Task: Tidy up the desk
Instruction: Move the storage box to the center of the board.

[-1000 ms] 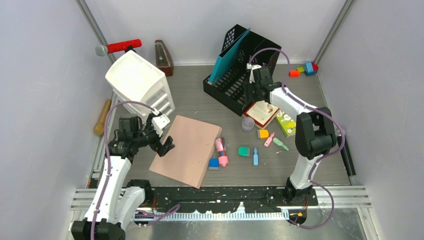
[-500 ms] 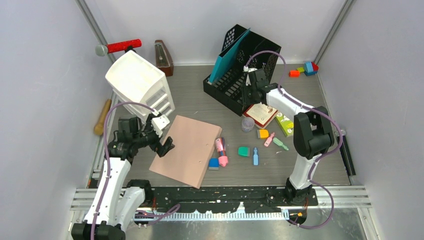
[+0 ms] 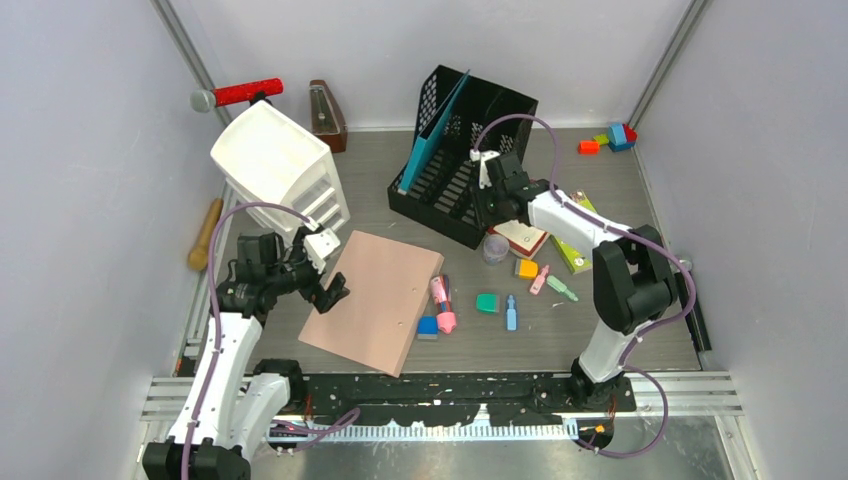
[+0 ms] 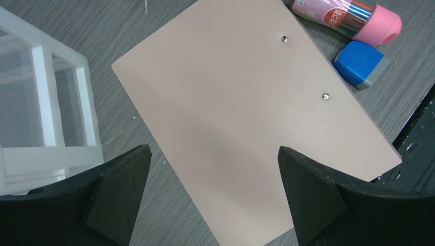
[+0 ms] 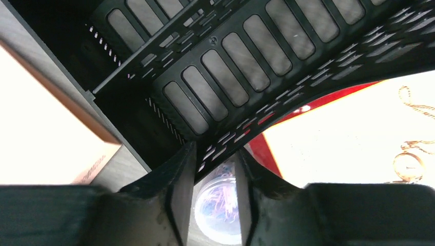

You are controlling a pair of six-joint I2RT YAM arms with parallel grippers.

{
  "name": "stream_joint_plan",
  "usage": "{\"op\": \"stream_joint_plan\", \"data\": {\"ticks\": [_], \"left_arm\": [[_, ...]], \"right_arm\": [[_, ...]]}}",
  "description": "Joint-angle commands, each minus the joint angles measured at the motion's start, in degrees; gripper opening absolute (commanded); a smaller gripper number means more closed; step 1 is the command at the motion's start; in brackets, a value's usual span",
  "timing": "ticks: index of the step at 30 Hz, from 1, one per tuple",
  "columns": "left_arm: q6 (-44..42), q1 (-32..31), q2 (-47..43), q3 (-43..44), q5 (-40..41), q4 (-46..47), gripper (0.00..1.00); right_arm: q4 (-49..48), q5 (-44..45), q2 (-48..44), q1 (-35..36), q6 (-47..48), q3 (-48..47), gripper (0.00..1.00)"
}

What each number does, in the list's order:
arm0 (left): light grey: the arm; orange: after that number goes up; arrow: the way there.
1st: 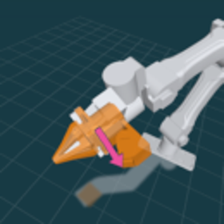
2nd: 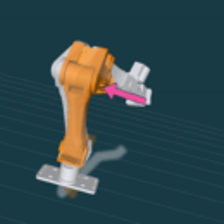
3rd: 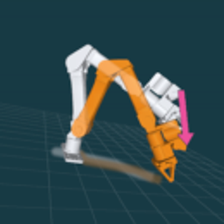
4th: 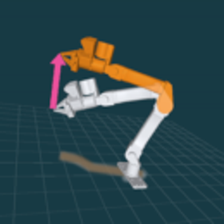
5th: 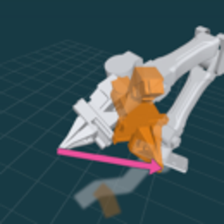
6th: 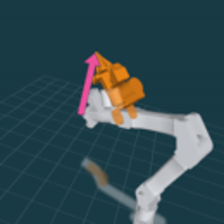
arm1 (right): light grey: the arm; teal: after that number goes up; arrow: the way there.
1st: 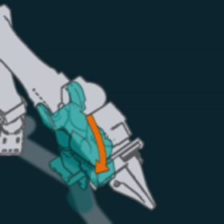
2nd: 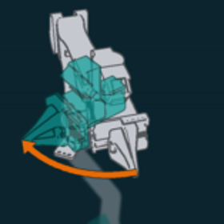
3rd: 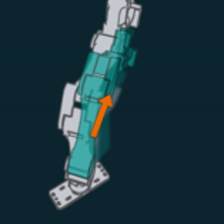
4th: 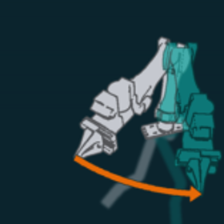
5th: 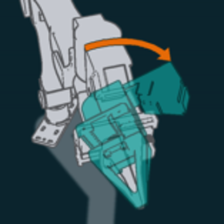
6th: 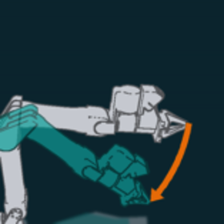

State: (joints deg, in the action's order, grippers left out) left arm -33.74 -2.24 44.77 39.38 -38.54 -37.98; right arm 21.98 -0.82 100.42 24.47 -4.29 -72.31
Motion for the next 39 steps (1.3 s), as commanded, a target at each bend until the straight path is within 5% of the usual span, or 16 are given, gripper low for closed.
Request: {"op": "stream_joint_plan", "data": {"ticks": [1,5,9,14,22,39], "left_arm": [[-2.4,-0.15,0.05,0.48,0.58,1.1,0.99],[-5.98,-0.18,-0.03,-0.12,2.13,-2.08,0.99],[-11.88,-0.2,-0.66,-0.51,5.06,-7.48,0.99],[-24.08,-0.25,-1.71,-1.02,7.5,-20.11,0.99],[-34.86,-1.14,-2.19,-2.09,5.98,-27.69,0.99],[-41.97,-9.54,2.86,-5.26,4.49,-24.16,0.99]], "right_arm": [[5.1,-4.93,-3.48,2.68,5.37,1.09,0.42],[6.86,-5.24,-5.87,3.05,8.03,-2.64,0.68],[10.18,-7.33,-7.11,3.88,10.88,-8.25,0.76],[14.09,-11.04,-8.94,7.95,14.47,-11.52,0.78],[17.64,-13.39,-5.97,19.39,21.19,-10.87,0.79],[22.83,-8.15,14.68,24.18,22.84,-24.08,0.88]]}}
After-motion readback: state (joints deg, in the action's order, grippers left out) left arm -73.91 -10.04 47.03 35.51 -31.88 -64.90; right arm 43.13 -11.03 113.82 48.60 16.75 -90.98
